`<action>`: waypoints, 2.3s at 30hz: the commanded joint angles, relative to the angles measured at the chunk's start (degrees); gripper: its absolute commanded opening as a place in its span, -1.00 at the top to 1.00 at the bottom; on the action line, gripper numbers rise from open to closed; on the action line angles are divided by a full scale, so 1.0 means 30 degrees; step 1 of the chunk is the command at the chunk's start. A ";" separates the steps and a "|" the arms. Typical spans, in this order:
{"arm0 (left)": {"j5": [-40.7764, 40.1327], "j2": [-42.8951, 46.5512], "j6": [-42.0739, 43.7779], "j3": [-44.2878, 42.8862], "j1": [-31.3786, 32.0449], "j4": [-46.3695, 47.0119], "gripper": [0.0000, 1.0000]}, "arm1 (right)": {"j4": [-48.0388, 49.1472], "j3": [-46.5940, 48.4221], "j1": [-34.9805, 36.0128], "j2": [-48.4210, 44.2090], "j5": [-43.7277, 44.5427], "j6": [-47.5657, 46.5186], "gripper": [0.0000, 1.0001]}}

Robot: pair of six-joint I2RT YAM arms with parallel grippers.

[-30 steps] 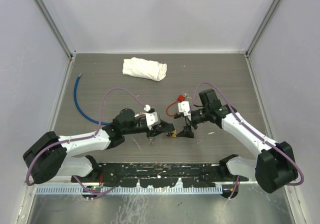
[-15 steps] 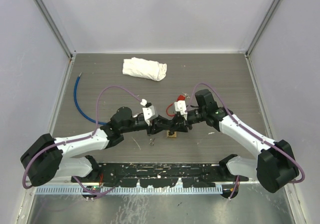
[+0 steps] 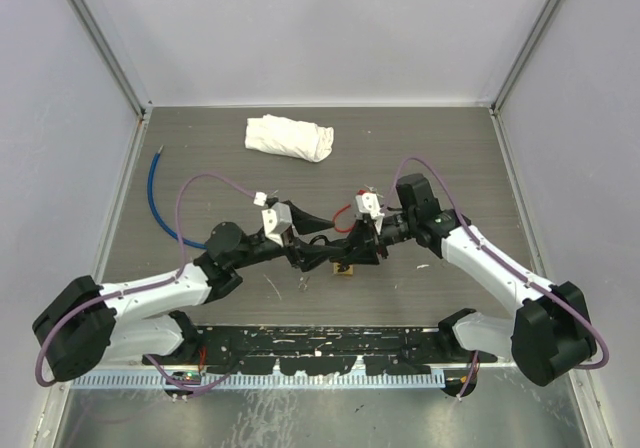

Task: Lock with the key
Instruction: Lock the lock.

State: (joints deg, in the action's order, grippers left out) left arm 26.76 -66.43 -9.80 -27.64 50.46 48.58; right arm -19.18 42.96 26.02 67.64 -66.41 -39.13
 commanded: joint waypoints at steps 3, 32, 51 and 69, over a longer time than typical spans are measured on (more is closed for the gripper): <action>-0.1411 -0.0734 -0.3591 0.2091 -0.0012 0.8968 -0.23 | 0.1472 0.1156 -0.0317 -0.0382 -0.3272 0.1924 0.97; -0.5103 0.8556 -0.1251 -0.4600 -0.0003 -1.9861 -0.60 | -0.3487 0.2384 -0.0850 -0.0076 -0.0176 -0.3576 0.97; -0.0713 -0.0660 0.1305 -1.1946 -0.0003 -2.5050 -0.18 | -0.4994 0.2760 -0.0469 -0.0066 0.0926 -0.5161 0.97; 0.0648 -0.1964 0.1217 -1.2601 -0.0052 -2.4471 0.26 | -0.5205 0.2744 -0.0219 -0.0011 0.0985 -0.5448 0.97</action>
State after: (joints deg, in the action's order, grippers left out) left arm 26.13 -72.40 -6.55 -62.59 50.50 -26.83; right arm -36.38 47.70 24.73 68.27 -59.92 -54.24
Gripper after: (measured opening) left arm 0.388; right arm 0.405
